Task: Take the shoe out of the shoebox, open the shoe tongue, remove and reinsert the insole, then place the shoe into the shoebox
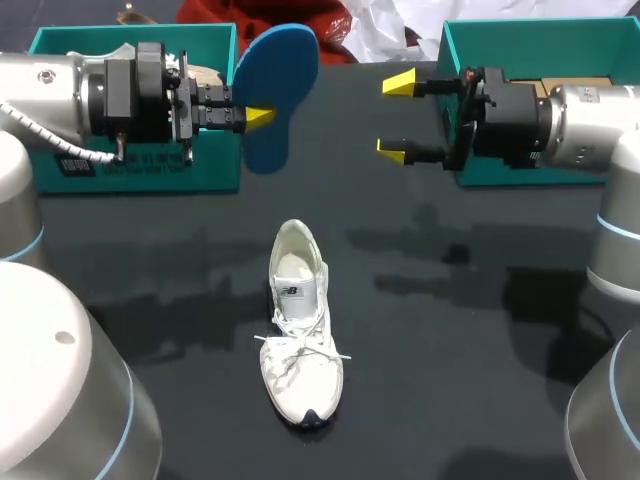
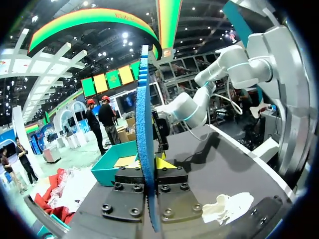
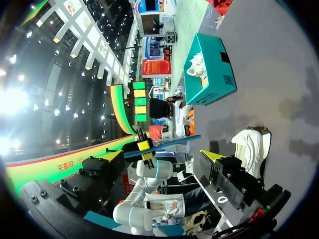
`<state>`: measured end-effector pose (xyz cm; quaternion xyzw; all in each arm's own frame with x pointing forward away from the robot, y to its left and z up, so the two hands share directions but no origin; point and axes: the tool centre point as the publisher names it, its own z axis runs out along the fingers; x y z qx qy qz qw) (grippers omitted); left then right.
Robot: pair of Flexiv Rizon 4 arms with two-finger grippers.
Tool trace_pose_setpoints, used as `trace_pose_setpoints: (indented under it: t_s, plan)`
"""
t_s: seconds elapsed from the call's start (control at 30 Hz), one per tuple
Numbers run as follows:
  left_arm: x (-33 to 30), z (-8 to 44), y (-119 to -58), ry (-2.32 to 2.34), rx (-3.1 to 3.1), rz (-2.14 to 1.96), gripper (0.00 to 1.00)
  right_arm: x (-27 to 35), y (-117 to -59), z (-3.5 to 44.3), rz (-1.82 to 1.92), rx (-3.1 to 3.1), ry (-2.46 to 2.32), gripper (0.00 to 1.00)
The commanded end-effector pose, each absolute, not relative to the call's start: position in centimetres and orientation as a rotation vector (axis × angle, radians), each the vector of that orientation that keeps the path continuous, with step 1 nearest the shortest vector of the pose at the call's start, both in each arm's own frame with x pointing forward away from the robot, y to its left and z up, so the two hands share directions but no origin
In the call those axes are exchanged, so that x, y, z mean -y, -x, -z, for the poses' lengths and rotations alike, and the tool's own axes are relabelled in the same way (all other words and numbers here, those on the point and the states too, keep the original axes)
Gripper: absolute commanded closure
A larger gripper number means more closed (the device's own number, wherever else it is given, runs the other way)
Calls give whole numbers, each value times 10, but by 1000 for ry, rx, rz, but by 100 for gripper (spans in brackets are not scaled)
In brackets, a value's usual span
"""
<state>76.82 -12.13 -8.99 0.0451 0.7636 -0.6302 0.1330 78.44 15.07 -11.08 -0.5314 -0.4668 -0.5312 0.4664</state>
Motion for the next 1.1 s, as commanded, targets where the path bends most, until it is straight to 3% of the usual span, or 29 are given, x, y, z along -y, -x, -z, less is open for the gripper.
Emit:
trace_pose_setpoints:
  t_s: [0.03,0.2,0.53,1.1]
  plan:
    - [122,88,-772,-132,-2232,1823,100,-151,-784,111,1303,1147,1307,0]
    - [124,90,-773,-84,-2300,1855,100,-151,-784,111,1303,1147,1307,0]
    - [128,80,-773,444,-2688,2164,100,-151,-784,111,1303,1147,1307,0]
    - [134,83,-759,951,-2847,2273,100,-151,-784,111,1303,1147,1307,0]
